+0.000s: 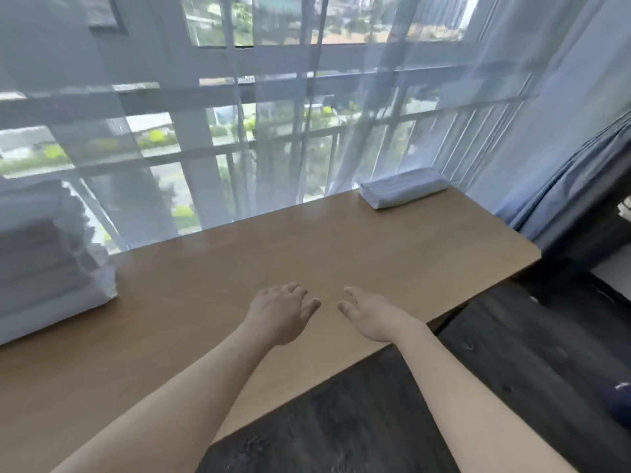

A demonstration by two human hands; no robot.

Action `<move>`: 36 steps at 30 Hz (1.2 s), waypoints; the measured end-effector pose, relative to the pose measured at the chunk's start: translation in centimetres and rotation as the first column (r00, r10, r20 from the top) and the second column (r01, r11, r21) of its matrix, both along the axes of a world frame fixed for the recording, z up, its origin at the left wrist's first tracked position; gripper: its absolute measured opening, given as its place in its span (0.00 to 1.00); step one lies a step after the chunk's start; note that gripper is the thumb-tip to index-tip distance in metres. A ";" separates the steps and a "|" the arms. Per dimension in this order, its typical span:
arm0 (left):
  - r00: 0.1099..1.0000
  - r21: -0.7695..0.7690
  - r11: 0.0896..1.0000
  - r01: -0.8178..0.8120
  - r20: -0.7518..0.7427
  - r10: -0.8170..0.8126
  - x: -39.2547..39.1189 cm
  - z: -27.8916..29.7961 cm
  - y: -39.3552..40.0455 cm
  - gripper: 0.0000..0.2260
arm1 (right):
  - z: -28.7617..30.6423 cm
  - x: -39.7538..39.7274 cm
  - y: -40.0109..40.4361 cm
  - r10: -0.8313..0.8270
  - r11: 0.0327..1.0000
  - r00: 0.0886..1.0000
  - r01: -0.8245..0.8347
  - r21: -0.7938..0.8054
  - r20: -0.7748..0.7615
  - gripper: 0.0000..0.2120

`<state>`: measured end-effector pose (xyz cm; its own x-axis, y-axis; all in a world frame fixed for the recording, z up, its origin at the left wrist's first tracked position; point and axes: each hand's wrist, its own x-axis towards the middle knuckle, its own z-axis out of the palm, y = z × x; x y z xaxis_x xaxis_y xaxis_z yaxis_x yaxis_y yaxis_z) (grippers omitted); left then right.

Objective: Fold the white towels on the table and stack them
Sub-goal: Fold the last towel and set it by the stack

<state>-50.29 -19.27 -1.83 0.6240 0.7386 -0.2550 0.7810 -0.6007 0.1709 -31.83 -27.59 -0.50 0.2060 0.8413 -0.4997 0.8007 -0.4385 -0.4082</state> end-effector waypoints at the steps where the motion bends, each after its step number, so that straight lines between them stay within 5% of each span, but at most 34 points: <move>1: 1.000 -0.023 1.000 -0.005 0.003 0.005 2.0 -0.2 -0.4 0.28 | -0.2 1.9 -0.4 0.002 1.000 1.000 -0.002 -0.007 -0.004 0.29; 14: 0.990 -0.090 0.988 -0.122 0.059 0.128 19.0 -2.7 3.5 0.27 | -2.1 16.1 5.8 0.103 0.995 0.993 -0.102 -0.016 0.057 0.30; 22: 0.993 -0.211 0.975 -0.074 0.074 0.091 31.2 -5.1 9.6 0.28 | -3.2 28.9 9.9 0.031 0.986 0.990 -0.007 -0.168 0.138 0.28; 29: 0.970 -0.220 0.956 -0.191 0.109 0.219 35.7 -4.2 16.8 0.28 | -3.9 38.0 16.4 -0.019 0.994 0.988 0.035 -0.106 0.150 0.26; 33: 0.907 -0.337 0.881 -0.332 0.142 0.396 39.5 -5.9 20.1 0.28 | -5.9 44.0 21.1 -0.114 0.993 0.993 0.115 -0.014 0.037 0.25; 36: 0.720 -0.580 0.702 -0.413 0.264 0.642 42.4 -7.3 21.2 0.28 | -7.6 49.1 24.5 -0.156 0.987 0.988 0.156 0.033 -0.007 0.23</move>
